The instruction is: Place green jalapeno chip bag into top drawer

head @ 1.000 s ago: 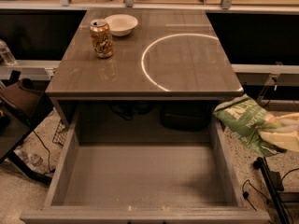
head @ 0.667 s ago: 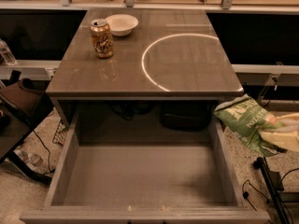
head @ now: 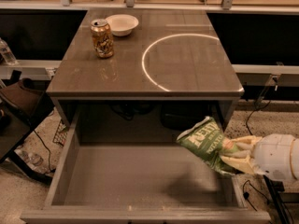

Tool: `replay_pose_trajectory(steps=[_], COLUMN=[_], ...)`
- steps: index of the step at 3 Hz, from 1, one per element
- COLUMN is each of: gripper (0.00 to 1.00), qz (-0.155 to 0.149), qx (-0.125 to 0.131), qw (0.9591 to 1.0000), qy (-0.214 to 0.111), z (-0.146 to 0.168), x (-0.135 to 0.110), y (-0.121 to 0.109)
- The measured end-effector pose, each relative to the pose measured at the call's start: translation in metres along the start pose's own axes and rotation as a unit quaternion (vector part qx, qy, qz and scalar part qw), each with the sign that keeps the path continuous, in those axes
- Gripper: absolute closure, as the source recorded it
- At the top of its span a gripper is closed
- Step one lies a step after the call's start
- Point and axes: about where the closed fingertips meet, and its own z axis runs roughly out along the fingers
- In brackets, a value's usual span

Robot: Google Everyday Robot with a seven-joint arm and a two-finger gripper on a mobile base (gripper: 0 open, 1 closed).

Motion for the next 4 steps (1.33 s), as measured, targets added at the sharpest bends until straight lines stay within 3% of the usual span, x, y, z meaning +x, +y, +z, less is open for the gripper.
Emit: replay_pose_trajectory(steps=[2, 4], gripper=[1.0, 1.0], qz=[-0.024, 0.0], qx=[-0.039, -0.046], qw=[0.9987, 0.9989], qy=[-0.021, -0.011], z=[0.08, 0.151], x=[-0.014, -0.033], y=[0.05, 0.077])
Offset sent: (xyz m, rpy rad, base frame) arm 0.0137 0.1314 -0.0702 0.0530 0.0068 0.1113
